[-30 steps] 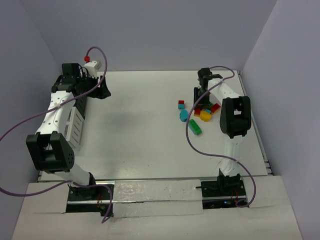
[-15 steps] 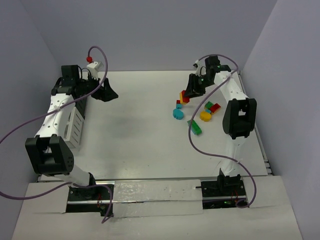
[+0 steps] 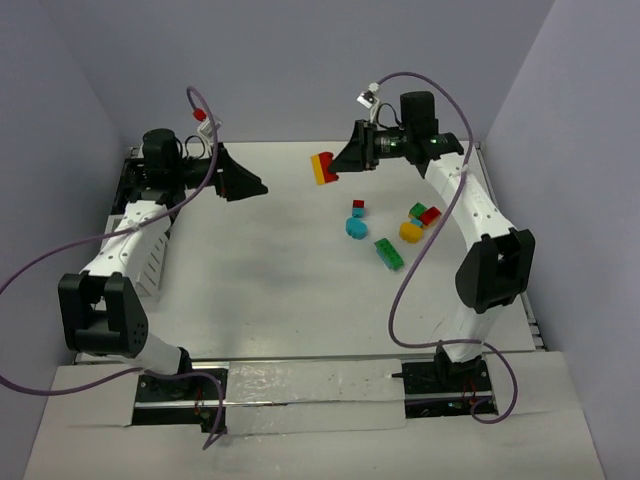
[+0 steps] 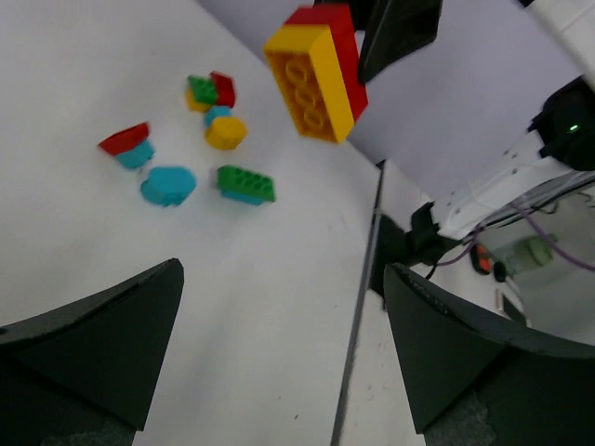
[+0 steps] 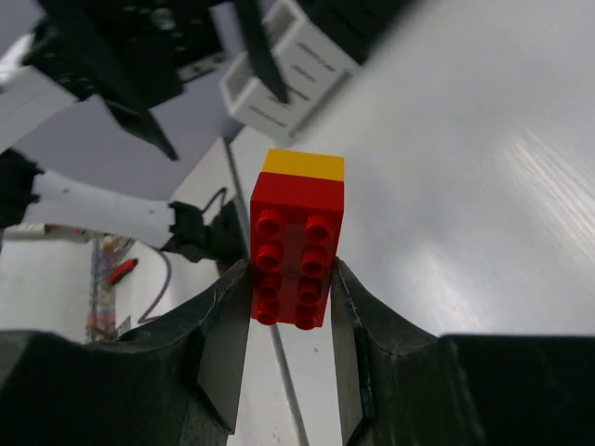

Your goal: Sort the legos into containers by color

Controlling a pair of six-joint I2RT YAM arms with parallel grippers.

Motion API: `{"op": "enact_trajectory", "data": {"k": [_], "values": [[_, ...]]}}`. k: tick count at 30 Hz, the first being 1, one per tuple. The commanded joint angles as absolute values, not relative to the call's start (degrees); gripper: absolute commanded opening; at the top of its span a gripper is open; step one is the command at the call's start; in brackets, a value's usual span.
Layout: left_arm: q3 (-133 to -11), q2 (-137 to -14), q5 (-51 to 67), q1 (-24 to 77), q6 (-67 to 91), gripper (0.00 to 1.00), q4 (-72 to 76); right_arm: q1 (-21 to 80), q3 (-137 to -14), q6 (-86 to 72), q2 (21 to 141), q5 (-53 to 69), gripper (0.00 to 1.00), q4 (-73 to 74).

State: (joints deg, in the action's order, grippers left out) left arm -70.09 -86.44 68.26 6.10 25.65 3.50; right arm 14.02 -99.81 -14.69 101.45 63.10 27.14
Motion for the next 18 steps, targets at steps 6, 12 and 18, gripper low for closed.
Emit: {"op": "enact_trajectory", "data": {"k": [6, 12, 18], "values": [[-68.5, -88.31, 74.23, 9.1, 54.28, 0.99, 42.09, 21.65, -92.94, -35.46, 95.98, 70.6, 0.0, -5.22], [-68.09, -88.44, 74.95, 10.9, 59.5, 0.99, 47.66, 23.49, -92.42, -36.73, 95.56, 71.32, 0.0, -7.18], [-68.82, -88.77, 76.11, 12.79, 60.93, 0.99, 49.13, 24.24, -93.23, -34.36, 95.8, 71.1, 0.0, -4.57]]}}
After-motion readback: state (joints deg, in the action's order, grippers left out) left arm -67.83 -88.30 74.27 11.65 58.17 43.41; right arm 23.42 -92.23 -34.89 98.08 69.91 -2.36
